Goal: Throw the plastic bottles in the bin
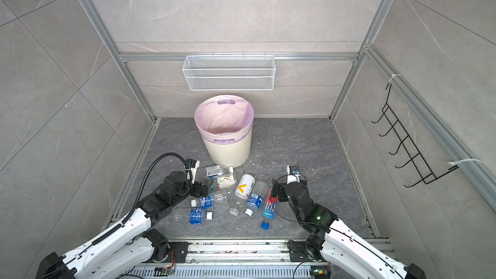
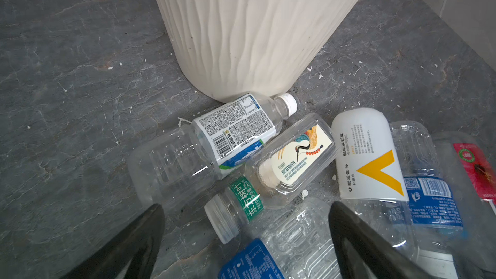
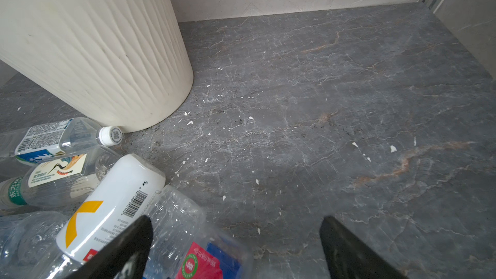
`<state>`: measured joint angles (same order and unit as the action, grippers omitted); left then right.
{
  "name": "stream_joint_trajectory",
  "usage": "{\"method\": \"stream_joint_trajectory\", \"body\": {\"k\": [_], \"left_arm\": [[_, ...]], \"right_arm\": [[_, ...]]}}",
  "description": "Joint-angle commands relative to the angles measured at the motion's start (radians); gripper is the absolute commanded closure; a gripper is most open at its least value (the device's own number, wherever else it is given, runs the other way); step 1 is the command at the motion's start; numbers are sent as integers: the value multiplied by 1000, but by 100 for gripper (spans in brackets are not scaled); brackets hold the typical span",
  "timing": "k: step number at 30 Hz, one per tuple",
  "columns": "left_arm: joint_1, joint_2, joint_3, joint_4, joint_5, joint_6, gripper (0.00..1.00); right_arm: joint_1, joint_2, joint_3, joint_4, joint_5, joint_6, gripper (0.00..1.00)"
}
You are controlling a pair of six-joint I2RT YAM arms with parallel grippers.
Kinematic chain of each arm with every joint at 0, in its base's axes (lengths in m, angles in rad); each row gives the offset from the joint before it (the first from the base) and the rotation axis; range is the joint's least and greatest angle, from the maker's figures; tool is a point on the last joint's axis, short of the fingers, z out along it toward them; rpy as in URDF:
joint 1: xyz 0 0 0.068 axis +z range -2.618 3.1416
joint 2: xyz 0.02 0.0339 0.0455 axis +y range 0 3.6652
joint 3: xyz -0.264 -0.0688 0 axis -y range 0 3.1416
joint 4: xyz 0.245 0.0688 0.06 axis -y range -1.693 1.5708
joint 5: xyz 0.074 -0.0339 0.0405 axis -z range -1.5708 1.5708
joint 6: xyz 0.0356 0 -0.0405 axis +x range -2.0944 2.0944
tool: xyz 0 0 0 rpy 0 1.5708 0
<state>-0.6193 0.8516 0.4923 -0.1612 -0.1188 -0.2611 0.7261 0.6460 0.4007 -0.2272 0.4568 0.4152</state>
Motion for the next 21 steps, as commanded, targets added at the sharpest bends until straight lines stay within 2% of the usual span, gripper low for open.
{"method": "stream_joint_trajectory", "body": {"k": [1, 9, 16, 21], "left_arm": [[-21, -15, 54, -55, 16, -17, 3], [-161, -3, 95, -105, -77, -57, 3], [-342, 156, 153, -55, -182, -104, 4], [-412, 285, 216, -21, -209, -128, 5]], "right_arm": [[-2, 7, 3, 0, 7, 5, 1], [-8, 42, 17, -8, 17, 13, 1], [-14, 28, 17, -23, 18, 31, 0], [-17, -17, 9, -54, 33, 49, 0]]}}
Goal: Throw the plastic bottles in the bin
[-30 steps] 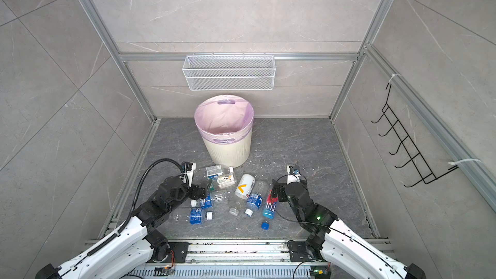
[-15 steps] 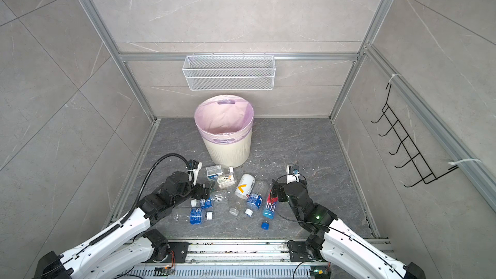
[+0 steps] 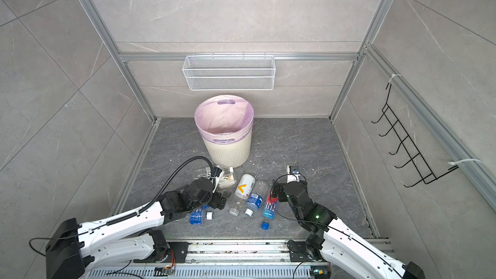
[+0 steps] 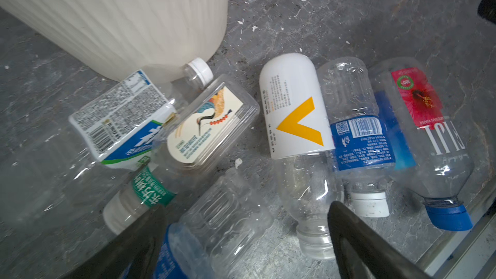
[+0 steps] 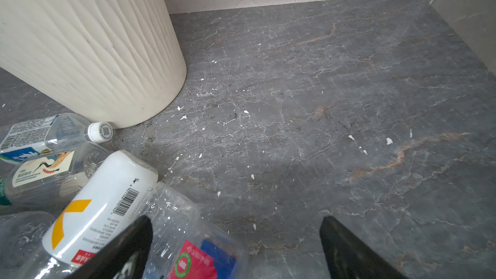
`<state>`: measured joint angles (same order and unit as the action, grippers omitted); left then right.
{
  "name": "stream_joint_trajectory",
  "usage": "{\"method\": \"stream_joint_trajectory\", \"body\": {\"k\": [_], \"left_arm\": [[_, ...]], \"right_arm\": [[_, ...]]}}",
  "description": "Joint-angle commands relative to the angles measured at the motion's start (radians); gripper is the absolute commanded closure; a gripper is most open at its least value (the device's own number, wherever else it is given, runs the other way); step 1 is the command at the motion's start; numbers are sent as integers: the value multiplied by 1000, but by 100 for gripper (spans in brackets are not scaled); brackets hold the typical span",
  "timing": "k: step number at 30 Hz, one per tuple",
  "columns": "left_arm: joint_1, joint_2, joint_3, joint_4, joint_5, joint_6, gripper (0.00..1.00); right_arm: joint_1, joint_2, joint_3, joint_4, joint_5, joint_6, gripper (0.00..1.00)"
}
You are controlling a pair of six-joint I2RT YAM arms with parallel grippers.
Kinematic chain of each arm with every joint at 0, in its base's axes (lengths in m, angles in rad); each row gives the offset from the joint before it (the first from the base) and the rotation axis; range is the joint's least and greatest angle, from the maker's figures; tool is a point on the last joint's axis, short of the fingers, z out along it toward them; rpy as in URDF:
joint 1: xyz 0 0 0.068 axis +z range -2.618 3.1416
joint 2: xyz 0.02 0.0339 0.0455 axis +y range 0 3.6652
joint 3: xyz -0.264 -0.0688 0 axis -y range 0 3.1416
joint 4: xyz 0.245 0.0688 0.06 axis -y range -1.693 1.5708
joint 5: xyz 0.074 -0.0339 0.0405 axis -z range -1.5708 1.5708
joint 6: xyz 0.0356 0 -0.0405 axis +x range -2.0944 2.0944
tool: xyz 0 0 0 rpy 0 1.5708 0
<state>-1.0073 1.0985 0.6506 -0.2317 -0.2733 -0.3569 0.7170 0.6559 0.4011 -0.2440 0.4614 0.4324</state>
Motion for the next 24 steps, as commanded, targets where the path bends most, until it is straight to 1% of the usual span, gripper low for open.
{"method": "stream_joint_trajectory", "body": {"k": [1, 5, 11, 17, 24], "left_arm": [[-32, 63, 70, 57, -56, -40, 5], [-48, 153, 104, 106, -24, -86, 6], [-87, 282, 185, 118, -34, -128, 5], [-88, 343, 208, 131, -21, -184, 5], [-88, 399, 230, 128, -13, -209, 6]], "right_arm": [[-11, -36, 7, -42, 32, 35, 0], [-19, -49, 7, -65, 33, 49, 0], [-33, -49, 8, -74, 30, 58, 0], [-45, -54, 11, -81, 20, 59, 1], [-57, -51, 11, -81, 5, 61, 0]]}}
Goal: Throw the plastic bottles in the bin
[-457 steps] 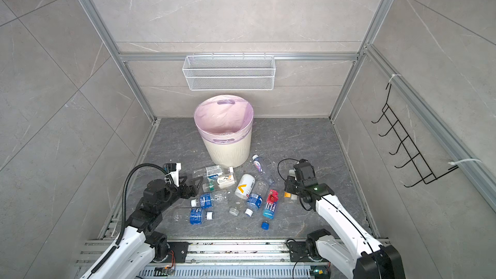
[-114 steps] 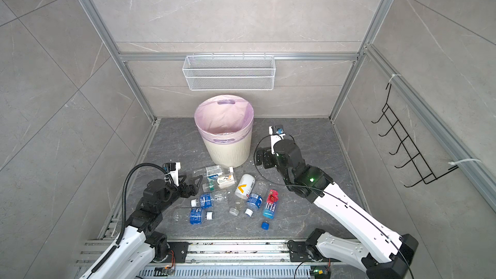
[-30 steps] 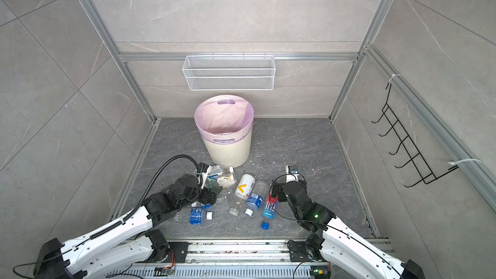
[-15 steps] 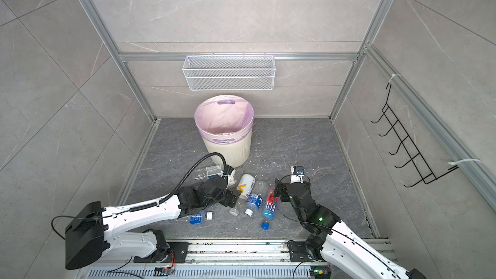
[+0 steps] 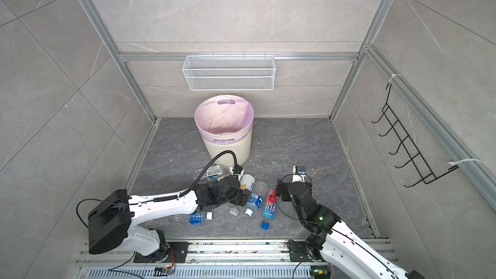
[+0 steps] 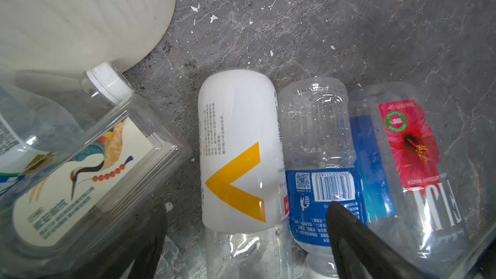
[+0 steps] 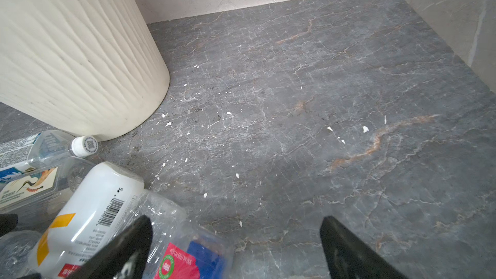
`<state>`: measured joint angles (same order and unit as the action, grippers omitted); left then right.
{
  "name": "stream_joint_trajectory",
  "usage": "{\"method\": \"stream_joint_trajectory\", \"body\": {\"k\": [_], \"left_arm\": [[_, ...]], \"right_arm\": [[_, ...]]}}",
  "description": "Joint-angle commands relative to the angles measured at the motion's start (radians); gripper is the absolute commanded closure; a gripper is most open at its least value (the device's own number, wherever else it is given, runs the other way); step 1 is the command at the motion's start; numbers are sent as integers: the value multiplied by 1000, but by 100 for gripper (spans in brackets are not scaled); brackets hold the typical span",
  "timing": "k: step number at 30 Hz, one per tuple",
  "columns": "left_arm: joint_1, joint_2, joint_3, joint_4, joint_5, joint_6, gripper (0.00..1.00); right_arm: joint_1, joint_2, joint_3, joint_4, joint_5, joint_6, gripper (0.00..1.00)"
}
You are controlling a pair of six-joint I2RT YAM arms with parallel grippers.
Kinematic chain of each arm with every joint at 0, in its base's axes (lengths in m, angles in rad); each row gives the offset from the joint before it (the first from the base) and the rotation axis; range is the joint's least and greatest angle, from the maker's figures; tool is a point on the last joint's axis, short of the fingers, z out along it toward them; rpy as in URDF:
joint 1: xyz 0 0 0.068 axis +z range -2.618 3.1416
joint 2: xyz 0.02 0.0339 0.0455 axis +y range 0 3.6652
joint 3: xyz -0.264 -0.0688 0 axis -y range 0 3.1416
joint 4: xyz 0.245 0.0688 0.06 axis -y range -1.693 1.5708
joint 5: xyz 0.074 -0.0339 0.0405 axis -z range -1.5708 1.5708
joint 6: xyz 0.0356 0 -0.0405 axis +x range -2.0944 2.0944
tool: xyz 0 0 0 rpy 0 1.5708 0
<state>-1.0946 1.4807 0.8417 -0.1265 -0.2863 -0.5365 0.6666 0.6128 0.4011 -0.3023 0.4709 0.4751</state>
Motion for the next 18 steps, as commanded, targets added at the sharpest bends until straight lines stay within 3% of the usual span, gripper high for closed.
{"method": "stream_joint_trajectory", "body": {"k": [1, 8, 18], "left_arm": [[-2, 22, 41, 22, -3, -32, 7], [-1, 46, 40, 15, -12, -51, 14], [-3, 82, 48, 18, 0, -58, 16]], "right_arm": [[-8, -5, 12, -23, -9, 16, 0], [-18, 0, 13, -23, -22, 18, 0], [-33, 2, 12, -22, -36, 17, 1]]}}
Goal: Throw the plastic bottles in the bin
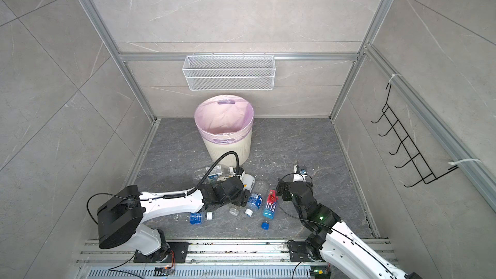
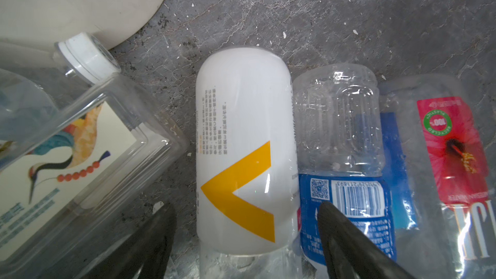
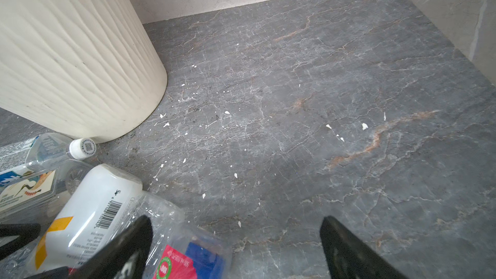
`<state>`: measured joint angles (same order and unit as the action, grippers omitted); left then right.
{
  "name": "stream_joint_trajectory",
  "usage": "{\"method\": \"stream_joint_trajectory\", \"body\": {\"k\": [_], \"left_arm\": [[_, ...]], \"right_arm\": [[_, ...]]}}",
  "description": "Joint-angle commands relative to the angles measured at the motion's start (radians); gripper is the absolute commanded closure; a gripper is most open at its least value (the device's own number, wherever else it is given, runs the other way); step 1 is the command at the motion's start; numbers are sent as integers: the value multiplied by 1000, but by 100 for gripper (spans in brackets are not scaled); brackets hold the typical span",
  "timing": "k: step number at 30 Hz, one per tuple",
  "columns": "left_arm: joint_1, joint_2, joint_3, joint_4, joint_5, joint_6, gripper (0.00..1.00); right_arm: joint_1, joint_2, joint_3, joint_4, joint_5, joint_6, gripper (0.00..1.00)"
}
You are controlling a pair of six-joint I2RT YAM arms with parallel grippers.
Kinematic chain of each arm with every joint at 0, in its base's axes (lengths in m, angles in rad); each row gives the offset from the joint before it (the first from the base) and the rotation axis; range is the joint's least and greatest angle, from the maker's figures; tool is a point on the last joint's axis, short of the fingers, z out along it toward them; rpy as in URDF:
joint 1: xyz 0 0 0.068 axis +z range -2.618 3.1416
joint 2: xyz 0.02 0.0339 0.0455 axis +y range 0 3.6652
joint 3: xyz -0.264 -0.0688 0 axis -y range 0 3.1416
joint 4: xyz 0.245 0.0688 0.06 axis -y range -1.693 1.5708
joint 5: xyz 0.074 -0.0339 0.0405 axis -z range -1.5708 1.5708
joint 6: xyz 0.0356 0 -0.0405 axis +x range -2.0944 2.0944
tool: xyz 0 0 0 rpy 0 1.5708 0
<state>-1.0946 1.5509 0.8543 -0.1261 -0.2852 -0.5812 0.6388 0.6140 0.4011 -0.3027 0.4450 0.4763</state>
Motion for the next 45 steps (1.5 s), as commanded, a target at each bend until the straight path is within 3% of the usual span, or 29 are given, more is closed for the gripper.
{"method": "stream_joint_trajectory", "body": {"k": [1, 45], "left_arm": [[-4, 14, 37, 16, -4, -13, 16], [-3, 132, 116, -71, -43, -26, 19]], "right_arm": [[-7, 2, 12, -20, -12, 17, 0], [-27, 13, 10, -12, -40, 17, 0]]}}
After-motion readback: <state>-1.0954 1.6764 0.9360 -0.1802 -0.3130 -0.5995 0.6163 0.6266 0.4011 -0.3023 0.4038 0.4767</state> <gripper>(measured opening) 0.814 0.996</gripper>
